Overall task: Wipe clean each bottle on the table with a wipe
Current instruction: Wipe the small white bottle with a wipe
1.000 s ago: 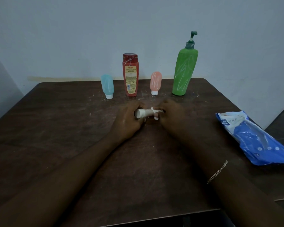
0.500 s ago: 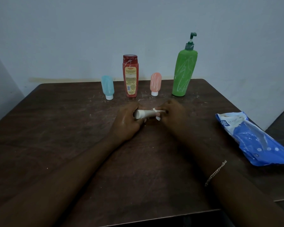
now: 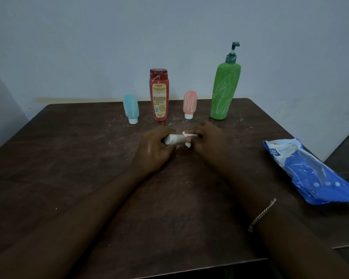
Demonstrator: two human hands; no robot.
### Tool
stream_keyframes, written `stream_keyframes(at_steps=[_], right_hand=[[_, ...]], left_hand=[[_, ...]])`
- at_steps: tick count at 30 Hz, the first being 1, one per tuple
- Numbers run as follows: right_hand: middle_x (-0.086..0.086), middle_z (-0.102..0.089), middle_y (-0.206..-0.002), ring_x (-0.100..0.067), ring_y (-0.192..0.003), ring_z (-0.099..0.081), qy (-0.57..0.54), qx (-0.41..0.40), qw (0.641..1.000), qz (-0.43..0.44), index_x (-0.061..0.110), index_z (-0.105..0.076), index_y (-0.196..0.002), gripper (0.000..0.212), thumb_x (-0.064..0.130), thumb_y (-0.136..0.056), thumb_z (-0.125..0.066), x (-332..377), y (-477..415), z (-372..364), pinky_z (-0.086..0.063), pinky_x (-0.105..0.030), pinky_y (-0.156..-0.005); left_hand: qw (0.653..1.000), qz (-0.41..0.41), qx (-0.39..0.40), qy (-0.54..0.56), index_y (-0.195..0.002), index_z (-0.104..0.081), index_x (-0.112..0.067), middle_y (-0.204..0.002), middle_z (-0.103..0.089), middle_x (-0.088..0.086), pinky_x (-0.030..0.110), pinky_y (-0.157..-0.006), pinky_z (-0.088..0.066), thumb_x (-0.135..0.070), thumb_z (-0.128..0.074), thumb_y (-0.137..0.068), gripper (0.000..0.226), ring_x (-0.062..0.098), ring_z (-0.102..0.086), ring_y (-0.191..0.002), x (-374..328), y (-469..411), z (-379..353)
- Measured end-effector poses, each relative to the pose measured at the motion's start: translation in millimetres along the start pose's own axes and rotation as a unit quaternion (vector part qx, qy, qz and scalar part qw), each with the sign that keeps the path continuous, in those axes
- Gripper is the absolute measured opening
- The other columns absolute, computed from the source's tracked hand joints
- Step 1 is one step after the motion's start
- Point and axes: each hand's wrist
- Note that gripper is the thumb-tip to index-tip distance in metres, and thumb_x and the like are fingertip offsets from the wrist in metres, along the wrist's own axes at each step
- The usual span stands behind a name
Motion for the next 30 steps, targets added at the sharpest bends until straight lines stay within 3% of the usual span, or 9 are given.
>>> stream_keyframes(at_steps=[3, 7, 10, 13, 16, 18, 23, 27, 30], right_hand=[[0.012, -0.059, -0.084, -0.004, -0.077, -0.051, -0.032, -0.009, 0.999, -0.029, 0.026, -0.073, -0.112, 0.03, 0.021, -0.082, -0.074, -13, -2, 9, -0.036, -0.017, -0.067], [0.003, -0.075, -0.091, -0.01, -0.078, -0.068, -0.145, -0.008, 0.987, -0.071, 0.024, -0.075, -0.109, 0.026, 0.018, -0.084, -0.074, -24, -4, 11, -0.058, -0.035, -0.079], [-0.003, -0.076, -0.087, -0.008, -0.074, -0.069, -0.298, -0.014, 0.948, -0.109, 0.012, -0.076, -0.108, 0.024, 0.01, -0.083, -0.074, -26, -3, 14, -0.057, -0.024, -0.073], [-0.012, -0.075, -0.093, -0.018, -0.083, -0.071, -0.434, -0.002, 0.891, -0.137, 0.002, -0.073, -0.109, 0.024, 0.004, -0.084, -0.071, -25, -4, 14, -0.057, -0.025, -0.078], [-0.012, -0.075, -0.093, -0.019, -0.084, -0.069, -0.509, -0.013, 0.851, -0.133, 0.003, -0.072, -0.107, 0.021, 0.001, -0.086, -0.068, -22, -6, 11, -0.056, -0.029, -0.08], [-0.01, -0.074, -0.092, -0.016, -0.084, -0.07, -0.55, -0.021, 0.825, -0.132, 0.002, -0.069, -0.108, 0.021, -0.002, -0.087, -0.065, -17, -4, 10, -0.057, -0.027, -0.08], [-0.008, -0.074, -0.085, -0.018, -0.082, -0.071, -0.56, -0.017, 0.817, -0.14, 0.003, -0.071, -0.093, 0.012, -0.004, -0.084, -0.067, 5, 2, -2, -0.059, -0.028, -0.077], [-0.012, -0.073, -0.083, -0.022, -0.08, -0.071, -0.542, 0.0, 0.829, -0.142, 0.006, -0.069, -0.083, 0.007, 0.0, -0.081, -0.073, 13, 8, -17, -0.059, -0.038, -0.082], [-0.015, -0.073, -0.084, -0.023, -0.082, -0.072, -0.564, 0.009, 0.811, -0.158, 0.005, -0.068, -0.082, 0.007, 0.0, -0.081, -0.073, 15, 9, -23, -0.059, -0.036, -0.081]], left_hand=[[0.998, 0.052, -0.015, 0.041, -0.107, -0.071, -0.023, -0.097, -0.069, -0.009, 0.018, -0.072, -0.052, -0.02, -0.083, -0.078, 0.032, 0.002, -0.062, -0.088, 1, -3, 3], [0.986, 0.111, -0.003, 0.123, -0.116, -0.068, -0.031, -0.11, -0.069, -0.014, 0.016, -0.082, -0.052, -0.02, -0.083, -0.077, 0.043, -0.001, -0.063, -0.102, 0, -5, 11], [0.971, 0.155, 0.001, 0.185, -0.112, -0.069, -0.028, -0.111, -0.069, -0.013, 0.016, -0.075, -0.055, -0.014, -0.082, -0.078, 0.038, -0.001, -0.065, -0.102, 0, -8, 15], [0.94, 0.201, -0.005, 0.276, -0.112, -0.069, -0.019, -0.11, -0.07, -0.009, 0.012, -0.069, -0.054, -0.005, -0.079, -0.08, 0.036, -0.004, -0.066, -0.099, -3, -9, 16], [0.894, 0.243, -0.006, 0.377, -0.117, -0.068, -0.01, -0.116, -0.069, -0.001, 0.026, -0.08, -0.059, -0.001, -0.075, -0.082, 0.037, 0.014, -0.068, -0.109, -5, -8, 14], [0.844, 0.268, -0.006, 0.464, -0.118, -0.065, -0.007, -0.12, -0.067, 0.005, 0.03, -0.085, -0.059, -0.001, -0.07, -0.086, 0.033, 0.021, -0.07, -0.109, -7, -7, 12], [0.768, 0.292, -0.018, 0.569, -0.118, -0.065, -0.005, -0.115, -0.069, 0.008, 0.023, -0.086, -0.057, -0.006, -0.062, -0.094, 0.024, 0.015, -0.068, -0.1, -18, -6, 1], [0.751, 0.299, -0.026, 0.588, -0.123, -0.064, -0.002, -0.119, -0.071, 0.01, 0.02, -0.081, -0.056, -0.011, -0.065, -0.093, 0.032, 0.014, -0.069, -0.101, -23, -6, -6], [0.749, 0.302, -0.025, 0.589, -0.121, -0.066, -0.003, -0.112, -0.073, 0.008, 0.022, -0.081, -0.057, -0.012, -0.066, -0.092, 0.031, 0.013, -0.072, -0.095, -25, -5, -6]])
Point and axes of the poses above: each hand's wrist, its own y-axis away from the middle knuckle, its own z-axis out of the back of the hand, x = y × z
